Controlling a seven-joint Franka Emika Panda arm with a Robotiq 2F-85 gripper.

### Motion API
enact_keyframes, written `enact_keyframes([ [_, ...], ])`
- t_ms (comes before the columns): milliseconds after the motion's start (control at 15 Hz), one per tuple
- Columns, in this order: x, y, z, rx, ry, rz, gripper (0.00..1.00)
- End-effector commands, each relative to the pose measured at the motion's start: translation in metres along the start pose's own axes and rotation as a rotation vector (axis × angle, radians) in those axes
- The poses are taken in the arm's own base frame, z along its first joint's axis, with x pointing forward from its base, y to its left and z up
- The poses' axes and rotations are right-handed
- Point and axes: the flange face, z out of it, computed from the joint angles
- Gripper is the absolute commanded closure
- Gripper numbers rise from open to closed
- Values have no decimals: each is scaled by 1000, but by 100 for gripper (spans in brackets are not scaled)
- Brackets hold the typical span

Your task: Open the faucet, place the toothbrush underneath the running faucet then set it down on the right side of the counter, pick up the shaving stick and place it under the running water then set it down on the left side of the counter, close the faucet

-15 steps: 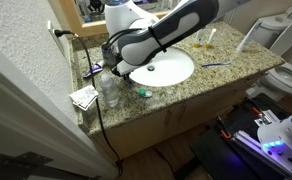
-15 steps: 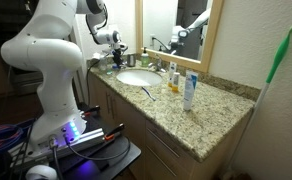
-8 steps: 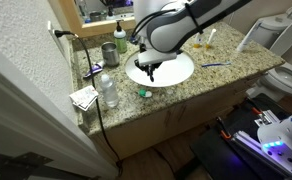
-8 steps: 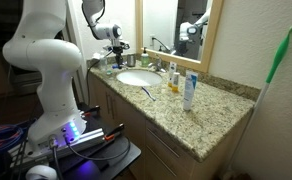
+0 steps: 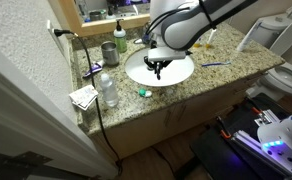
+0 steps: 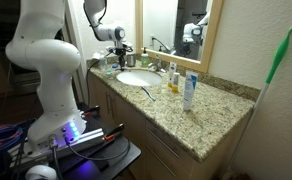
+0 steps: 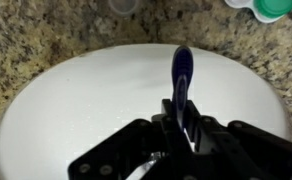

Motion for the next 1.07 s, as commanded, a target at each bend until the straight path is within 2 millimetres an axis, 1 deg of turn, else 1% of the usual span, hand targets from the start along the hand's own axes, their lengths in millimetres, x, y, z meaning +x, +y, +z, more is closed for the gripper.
enact_keyframes([
  [0,44,23,10,3,-7,139,96],
  [67,55,29,10,17,-4,168,96],
  [200,84,45,8,39,20,252,96],
  [267,97,49,7,60,36,282,96],
  [333,102,46,1,104,65,292,96],
  [400,90,51,2,49,44,251,85],
  [467,98,53,0,71,60,266,85],
  [533,101,53,-1,80,66,273,85],
  [600,102,48,5,58,53,267,96],
  [800,123,42,27,50,16,281,96],
  [1000,142,35,36,65,36,301,96],
])
